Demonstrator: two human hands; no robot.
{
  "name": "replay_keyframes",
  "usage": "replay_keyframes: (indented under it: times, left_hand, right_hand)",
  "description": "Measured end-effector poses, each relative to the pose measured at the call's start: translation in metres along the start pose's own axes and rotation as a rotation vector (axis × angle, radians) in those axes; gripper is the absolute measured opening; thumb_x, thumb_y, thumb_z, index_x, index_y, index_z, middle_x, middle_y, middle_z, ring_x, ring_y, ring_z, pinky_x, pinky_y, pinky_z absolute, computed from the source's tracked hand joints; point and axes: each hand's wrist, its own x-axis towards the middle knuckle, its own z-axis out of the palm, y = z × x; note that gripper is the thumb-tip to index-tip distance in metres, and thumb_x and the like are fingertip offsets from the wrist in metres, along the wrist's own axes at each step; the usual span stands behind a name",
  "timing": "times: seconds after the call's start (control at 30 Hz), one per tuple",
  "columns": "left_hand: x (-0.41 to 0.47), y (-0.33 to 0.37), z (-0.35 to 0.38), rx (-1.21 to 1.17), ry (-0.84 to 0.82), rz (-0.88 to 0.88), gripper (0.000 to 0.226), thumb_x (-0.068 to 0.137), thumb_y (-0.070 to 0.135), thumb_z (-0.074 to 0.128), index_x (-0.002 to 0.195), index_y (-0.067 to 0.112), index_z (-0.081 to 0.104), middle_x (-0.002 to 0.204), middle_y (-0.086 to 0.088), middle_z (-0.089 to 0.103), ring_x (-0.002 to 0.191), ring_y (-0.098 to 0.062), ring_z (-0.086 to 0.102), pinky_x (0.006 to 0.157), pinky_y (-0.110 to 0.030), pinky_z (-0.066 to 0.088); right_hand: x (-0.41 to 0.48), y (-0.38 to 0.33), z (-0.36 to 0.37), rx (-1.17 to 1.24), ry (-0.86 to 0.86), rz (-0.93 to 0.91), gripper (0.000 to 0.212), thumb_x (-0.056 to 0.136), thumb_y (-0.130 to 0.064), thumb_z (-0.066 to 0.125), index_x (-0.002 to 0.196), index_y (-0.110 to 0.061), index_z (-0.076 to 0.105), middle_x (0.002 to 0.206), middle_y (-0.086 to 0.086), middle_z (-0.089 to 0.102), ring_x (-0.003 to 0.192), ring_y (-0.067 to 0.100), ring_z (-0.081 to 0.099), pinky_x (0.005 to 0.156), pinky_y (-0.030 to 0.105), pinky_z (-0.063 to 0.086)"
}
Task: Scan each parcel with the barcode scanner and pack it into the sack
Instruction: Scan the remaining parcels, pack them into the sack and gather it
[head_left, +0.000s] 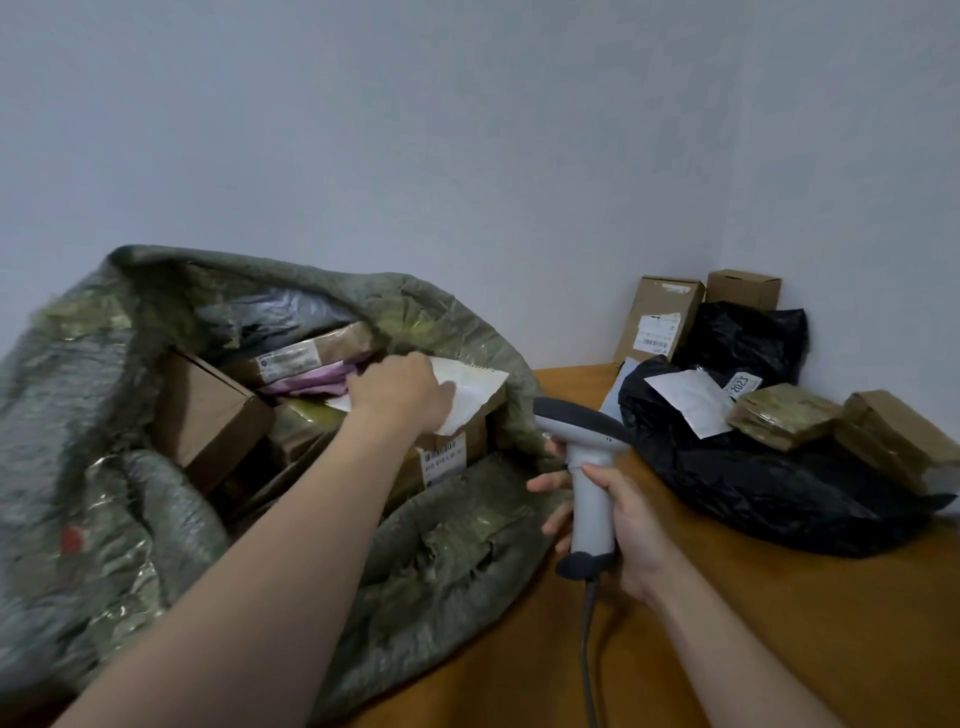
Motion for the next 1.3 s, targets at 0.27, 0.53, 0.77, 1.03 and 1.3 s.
replay_keyframes:
  times: [0.27, 0.53, 0.77, 1.03, 1.3]
  left_hand:
    - [0.015, -0.003, 0.01, -0.054, -0.195, -0.038, 0.087, 0.085, 0.069, 0.061, 0.154, 0.022, 0.036, 0.145, -0.009, 0.057, 0.128, -0.036, 0.055, 0.108, -0.054, 0.045]
    - [0.023, 0.093, 0.023, -0.145, 0.078, 0.348, 0.065, 0.092, 0.059, 0.063, 0.144, 0.023, 0.048, 0.141, -0.006, 0.055, 0.129, -0.029, 0.053, 0.103, -0.044, 0.047]
    - [0.057, 0.184, 0.106, -0.472, -0.293, 0.235, 0.07, 0.1, 0.039, 0.065, 0.156, 0.009, 0.036, 0.155, -0.014, 0.048, 0.136, -0.034, 0.051, 0.107, -0.04, 0.047]
    - [0.079, 0.223, 0.158, -0.777, -0.461, 0.074, 0.026, 0.102, 0.031, 0.064, 0.116, 0.01, 0.061, 0.122, -0.015, 0.063, 0.096, -0.026, 0.058, 0.091, -0.039, 0.048]
    - [0.084, 0.23, 0.175, -1.02, -0.483, -0.085, 0.022, 0.095, 0.021, 0.073, 0.107, 0.003, 0.069, 0.097, -0.011, 0.068, 0.078, -0.02, 0.058, 0.072, -0.034, 0.044]
  right_hand:
    - [0.0, -0.008, -0.008, 0.076, 0.233, -0.07, 0.032, 0.107, -0.02, 0.042, 0.131, -0.008, 0.059, 0.1, 0.017, 0.074, 0.053, 0.025, 0.058, 0.05, 0.034, 0.053]
    - [0.008, -0.043, -0.042, -0.008, 0.57, -0.197, 0.028, 0.1, -0.019, 0.057, 0.078, -0.014, 0.074, 0.074, 0.014, 0.071, 0.053, 0.025, 0.06, 0.055, 0.037, 0.05]
    - [0.012, -0.041, -0.11, -0.291, 0.669, -0.229, 0.018, 0.099, -0.021, 0.063, 0.094, -0.011, 0.077, 0.091, 0.005, 0.076, 0.086, 0.017, 0.073, 0.079, 0.035, 0.059]
    - [0.015, -0.035, -0.124, -0.223, 0.648, -0.235, 0.019, 0.1, -0.026, 0.062, 0.101, -0.015, 0.078, 0.104, -0.004, 0.077, 0.101, 0.005, 0.07, 0.086, 0.025, 0.05]
    - [0.012, -0.021, -0.131, -0.224, 0.608, -0.319, 0.035, 0.088, -0.039, 0.059, 0.102, -0.013, 0.077, 0.104, 0.004, 0.076, 0.099, 0.016, 0.071, 0.085, 0.026, 0.053]
